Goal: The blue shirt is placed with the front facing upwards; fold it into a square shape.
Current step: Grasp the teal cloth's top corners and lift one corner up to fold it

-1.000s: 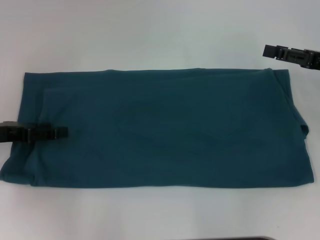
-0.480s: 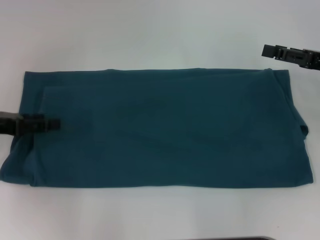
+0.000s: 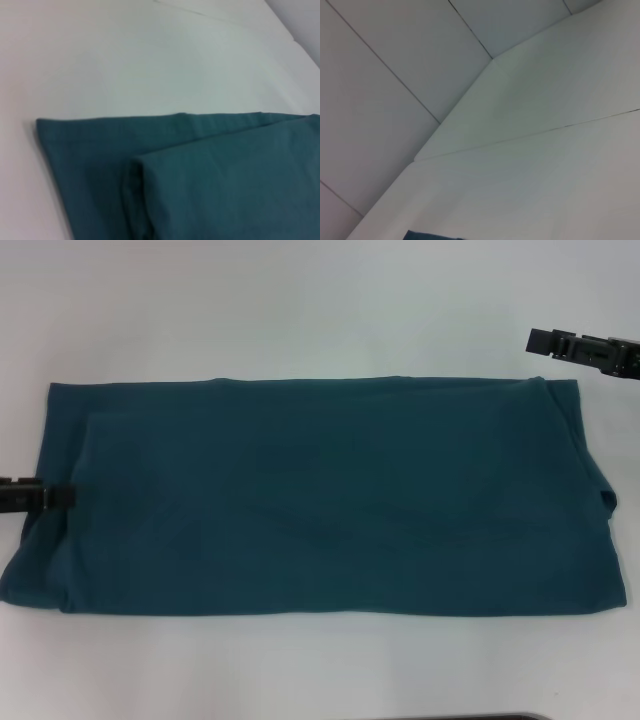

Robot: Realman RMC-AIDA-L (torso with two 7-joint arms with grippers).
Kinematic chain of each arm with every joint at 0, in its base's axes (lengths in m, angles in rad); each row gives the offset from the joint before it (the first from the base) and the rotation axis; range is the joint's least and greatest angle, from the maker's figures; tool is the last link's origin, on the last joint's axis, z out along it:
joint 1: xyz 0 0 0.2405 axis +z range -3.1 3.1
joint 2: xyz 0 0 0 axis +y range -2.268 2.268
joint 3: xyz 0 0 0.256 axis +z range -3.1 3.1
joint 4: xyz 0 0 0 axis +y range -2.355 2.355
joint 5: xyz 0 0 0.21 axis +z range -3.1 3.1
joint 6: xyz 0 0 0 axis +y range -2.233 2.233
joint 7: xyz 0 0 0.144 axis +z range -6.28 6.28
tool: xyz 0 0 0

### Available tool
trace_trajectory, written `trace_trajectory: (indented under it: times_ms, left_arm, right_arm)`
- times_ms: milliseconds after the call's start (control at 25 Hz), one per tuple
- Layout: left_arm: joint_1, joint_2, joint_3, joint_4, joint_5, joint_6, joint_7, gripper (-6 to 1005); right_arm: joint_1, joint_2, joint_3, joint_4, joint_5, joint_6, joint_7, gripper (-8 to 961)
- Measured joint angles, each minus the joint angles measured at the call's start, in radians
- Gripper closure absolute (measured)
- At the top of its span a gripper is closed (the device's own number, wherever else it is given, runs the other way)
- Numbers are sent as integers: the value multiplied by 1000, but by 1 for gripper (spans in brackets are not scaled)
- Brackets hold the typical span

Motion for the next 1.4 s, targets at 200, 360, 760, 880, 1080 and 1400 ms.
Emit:
trace_trajectory:
  times_ms: [200, 360, 760, 880, 1080, 1400]
  left_arm:
    - [21, 8, 0, 5, 1, -22, -14, 279]
    - [30, 12, 0, 11, 8, -41, -24, 280]
    - [44, 28, -1, 15, 69, -29, -60, 279]
    - [50, 34, -1, 18, 80, -14, -72, 279]
    - [63, 40, -1, 18, 81, 14, -85, 280]
    - [65, 53, 0, 24, 118, 54, -102, 279]
  right_arm:
    - [0, -1, -1, 0, -1, -7, 0, 182]
    - [0, -1, -1, 0, -4, -16, -1, 213]
    - [0, -1, -1, 0, -5, -10, 0, 212]
    - [0, -2, -1, 0, -5, -9, 1, 213]
    - [3, -3, -2, 1, -6, -9, 1, 212]
    - [1, -5, -4, 4, -7, -7, 5, 213]
